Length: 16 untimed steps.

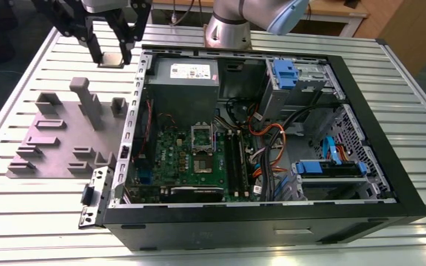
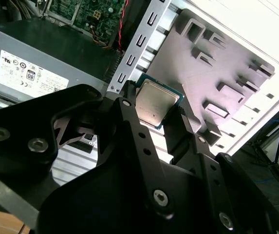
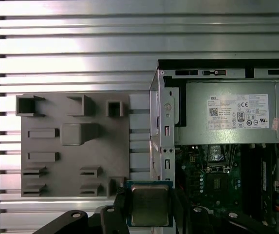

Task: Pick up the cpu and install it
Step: 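Pick up the cpu and move it towards the insertion slot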

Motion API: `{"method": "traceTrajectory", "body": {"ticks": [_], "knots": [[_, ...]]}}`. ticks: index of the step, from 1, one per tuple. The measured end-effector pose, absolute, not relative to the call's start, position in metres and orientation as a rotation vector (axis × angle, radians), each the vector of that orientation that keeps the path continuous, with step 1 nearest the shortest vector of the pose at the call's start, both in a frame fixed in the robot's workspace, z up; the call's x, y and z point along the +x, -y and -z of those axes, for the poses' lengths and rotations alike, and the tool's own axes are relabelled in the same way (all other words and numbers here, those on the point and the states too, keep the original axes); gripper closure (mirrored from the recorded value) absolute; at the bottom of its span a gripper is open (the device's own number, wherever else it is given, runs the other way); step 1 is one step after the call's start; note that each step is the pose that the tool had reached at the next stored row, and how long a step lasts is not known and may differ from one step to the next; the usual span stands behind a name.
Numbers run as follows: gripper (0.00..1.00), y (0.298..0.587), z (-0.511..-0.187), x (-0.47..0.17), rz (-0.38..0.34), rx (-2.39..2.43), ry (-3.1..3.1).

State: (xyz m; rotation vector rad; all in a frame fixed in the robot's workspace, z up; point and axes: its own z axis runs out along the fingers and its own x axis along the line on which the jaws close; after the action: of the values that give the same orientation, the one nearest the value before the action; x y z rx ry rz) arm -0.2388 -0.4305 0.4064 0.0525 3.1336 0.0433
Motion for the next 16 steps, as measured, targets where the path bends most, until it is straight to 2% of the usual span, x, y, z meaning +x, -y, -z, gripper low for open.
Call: {"method": "traceTrajectory", "body": {"ticks": [16], "knots": [[0.53,0.4388,-0.4058,-0.2388,-0.039,0.053,-3.134]]}}
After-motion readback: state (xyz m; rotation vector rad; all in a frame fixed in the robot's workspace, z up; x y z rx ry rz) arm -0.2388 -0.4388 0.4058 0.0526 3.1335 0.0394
